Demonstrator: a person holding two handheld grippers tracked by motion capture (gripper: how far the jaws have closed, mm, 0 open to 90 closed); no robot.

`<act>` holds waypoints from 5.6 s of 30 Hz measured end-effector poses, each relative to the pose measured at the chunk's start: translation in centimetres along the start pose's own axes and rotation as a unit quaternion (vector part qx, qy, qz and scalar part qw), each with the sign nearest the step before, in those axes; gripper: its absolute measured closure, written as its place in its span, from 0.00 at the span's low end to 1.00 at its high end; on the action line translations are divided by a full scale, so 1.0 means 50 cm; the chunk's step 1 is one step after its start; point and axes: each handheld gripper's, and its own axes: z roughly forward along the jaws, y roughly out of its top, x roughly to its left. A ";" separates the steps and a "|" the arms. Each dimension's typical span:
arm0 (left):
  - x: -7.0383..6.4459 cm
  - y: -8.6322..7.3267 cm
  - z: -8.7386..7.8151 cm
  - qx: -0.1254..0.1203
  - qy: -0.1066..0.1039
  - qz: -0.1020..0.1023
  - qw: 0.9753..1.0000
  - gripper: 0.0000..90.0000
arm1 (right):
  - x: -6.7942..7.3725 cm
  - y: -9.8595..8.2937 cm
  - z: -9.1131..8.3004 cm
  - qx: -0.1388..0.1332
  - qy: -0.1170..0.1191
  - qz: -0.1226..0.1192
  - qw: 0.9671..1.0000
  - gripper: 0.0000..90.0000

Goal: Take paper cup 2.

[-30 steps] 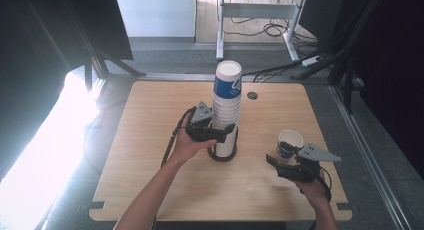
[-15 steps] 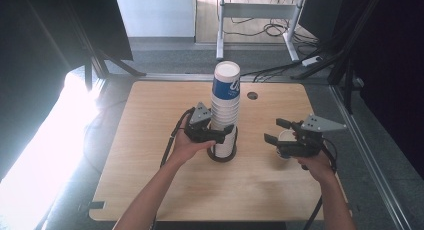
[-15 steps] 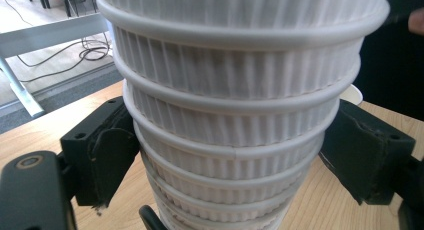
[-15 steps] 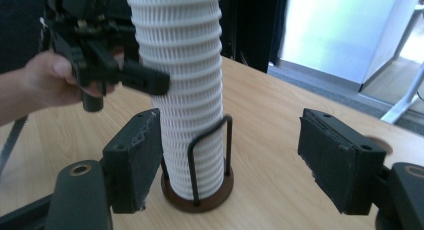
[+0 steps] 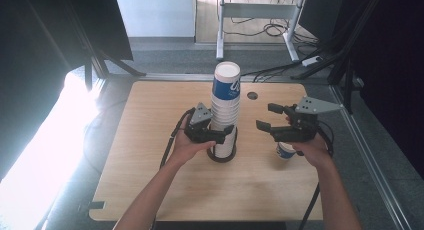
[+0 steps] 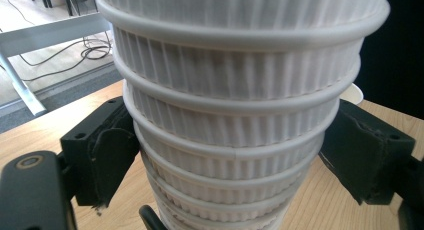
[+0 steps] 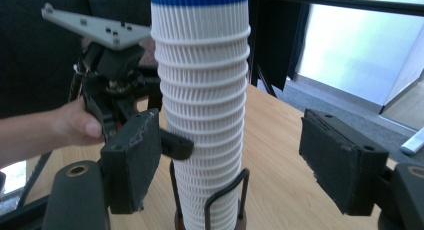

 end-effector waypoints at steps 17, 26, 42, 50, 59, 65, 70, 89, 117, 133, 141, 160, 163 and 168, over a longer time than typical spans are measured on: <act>-0.002 0.000 -0.001 0.001 0.002 0.003 1.000 0.15 | -0.004 0.056 0.005 -0.011 0.010 -0.007 1.000 0.28; -0.005 0.000 0.000 -0.001 0.001 -0.001 1.000 0.15 | -0.002 0.103 0.023 -0.017 0.026 -0.010 0.999 0.27; -0.007 0.000 -0.002 -0.001 0.003 -0.002 1.000 0.15 | 0.001 0.140 0.073 -0.014 0.041 -0.013 0.999 0.26; -0.008 -0.001 -0.002 -0.002 0.005 -0.003 1.000 0.15 | 0.004 0.161 0.087 -0.019 0.046 -0.014 0.999 0.23; -0.009 0.000 -0.003 -0.001 0.005 -0.002 1.000 0.15 | 0.007 0.183 0.121 -0.014 0.051 -0.014 0.999 0.20; -0.010 -0.001 -0.003 -0.001 0.003 -0.002 1.000 0.15 | 0.013 0.198 0.145 -0.014 0.059 -0.013 0.998 0.19; -0.011 -0.001 -0.003 0.000 0.003 -0.002 1.000 0.15 | 0.016 0.205 0.160 -0.012 0.061 -0.014 0.998 0.19; -0.012 -0.001 -0.003 -0.001 0.003 -0.003 1.000 0.15 | 0.018 0.211 0.175 -0.018 0.055 -0.012 0.998 0.30; -0.010 -0.002 -0.007 0.004 0.003 -0.005 1.000 0.15 | 0.031 0.284 0.045 -0.118 0.016 -0.017 0.993 0.31; -0.011 -0.003 -0.008 0.001 0.002 -0.005 1.000 0.14 | 0.017 0.208 -0.053 -0.111 -0.010 -0.023 0.993 0.31; -0.015 -0.003 -0.011 0.000 0.001 -0.010 1.000 0.15 | 0.008 0.131 -0.047 -0.096 -0.009 -0.010 0.995 0.31; -0.008 -0.016 -0.054 -0.015 0.001 -0.013 1.000 0.10 | 0.026 0.036 -0.010 -0.070 0.001 -0.002 0.998 0.31; -0.014 -0.026 -0.067 -0.017 -0.001 -0.010 1.000 0.10 | 0.033 0.022 -0.002 -0.065 0.003 -0.004 0.998 0.31; -0.022 -0.048 -0.088 -0.016 -0.016 -0.013 1.000 0.10 | 0.046 -0.003 0.007 -0.063 0.010 -0.006 0.998 0.31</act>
